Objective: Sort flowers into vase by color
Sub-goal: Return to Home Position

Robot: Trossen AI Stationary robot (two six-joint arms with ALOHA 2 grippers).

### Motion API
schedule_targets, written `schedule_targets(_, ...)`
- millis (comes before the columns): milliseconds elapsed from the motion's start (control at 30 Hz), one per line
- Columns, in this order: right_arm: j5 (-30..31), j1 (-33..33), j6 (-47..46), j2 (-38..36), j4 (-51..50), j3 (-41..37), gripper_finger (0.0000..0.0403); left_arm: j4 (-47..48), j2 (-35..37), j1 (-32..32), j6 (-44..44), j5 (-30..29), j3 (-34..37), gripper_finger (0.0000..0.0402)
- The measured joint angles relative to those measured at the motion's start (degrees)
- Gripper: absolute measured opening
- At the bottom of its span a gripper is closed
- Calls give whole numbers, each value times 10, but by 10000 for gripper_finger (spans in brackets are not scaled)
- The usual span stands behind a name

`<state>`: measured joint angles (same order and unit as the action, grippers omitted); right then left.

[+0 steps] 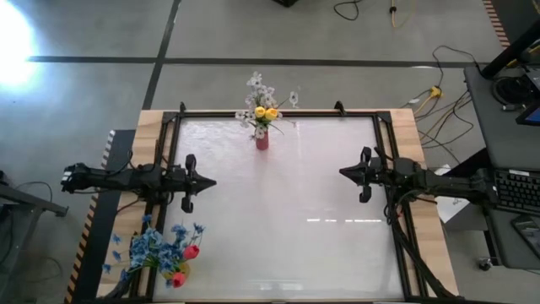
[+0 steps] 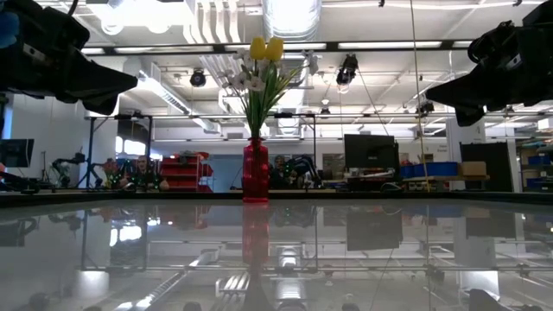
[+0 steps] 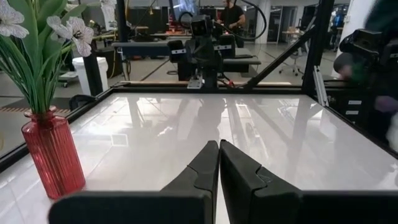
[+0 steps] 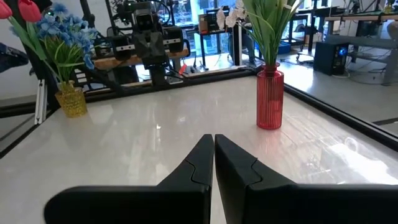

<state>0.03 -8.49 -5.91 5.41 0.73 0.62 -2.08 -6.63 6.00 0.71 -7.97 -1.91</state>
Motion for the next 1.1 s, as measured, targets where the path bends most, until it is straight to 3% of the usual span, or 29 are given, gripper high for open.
schedule_targets(1100,0,0,0,0,0,0,9,0,-43,0,0,0,-1,0)
